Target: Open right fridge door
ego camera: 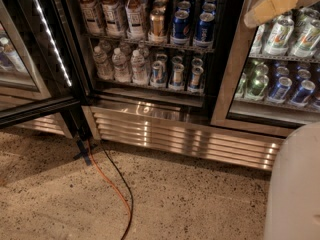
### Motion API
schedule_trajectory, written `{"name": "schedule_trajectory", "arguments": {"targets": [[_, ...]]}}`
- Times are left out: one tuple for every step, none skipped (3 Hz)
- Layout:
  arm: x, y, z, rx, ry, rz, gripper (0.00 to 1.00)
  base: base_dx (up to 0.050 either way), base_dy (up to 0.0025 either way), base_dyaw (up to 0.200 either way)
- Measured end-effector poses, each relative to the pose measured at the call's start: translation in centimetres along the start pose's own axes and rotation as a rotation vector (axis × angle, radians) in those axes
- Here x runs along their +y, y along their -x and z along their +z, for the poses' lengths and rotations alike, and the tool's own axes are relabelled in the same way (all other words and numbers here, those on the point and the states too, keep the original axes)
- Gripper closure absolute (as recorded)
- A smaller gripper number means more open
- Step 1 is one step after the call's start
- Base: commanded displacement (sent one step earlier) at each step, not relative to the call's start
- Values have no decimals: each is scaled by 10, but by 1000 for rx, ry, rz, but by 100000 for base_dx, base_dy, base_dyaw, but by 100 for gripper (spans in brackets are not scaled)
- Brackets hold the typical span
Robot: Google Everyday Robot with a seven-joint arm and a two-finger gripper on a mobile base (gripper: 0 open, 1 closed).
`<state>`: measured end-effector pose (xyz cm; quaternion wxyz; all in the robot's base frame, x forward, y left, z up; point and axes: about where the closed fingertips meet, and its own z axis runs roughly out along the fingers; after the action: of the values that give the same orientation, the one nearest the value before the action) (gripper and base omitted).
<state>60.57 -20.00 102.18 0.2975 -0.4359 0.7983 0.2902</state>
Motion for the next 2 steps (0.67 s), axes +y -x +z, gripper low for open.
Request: {"name": "schedule_trajectory", "arguments": {"targets": [[26,11,-10,-9,23,89,0,0,0,0],[50,17,-20,-19,46,184,0,0,0,0]]}}
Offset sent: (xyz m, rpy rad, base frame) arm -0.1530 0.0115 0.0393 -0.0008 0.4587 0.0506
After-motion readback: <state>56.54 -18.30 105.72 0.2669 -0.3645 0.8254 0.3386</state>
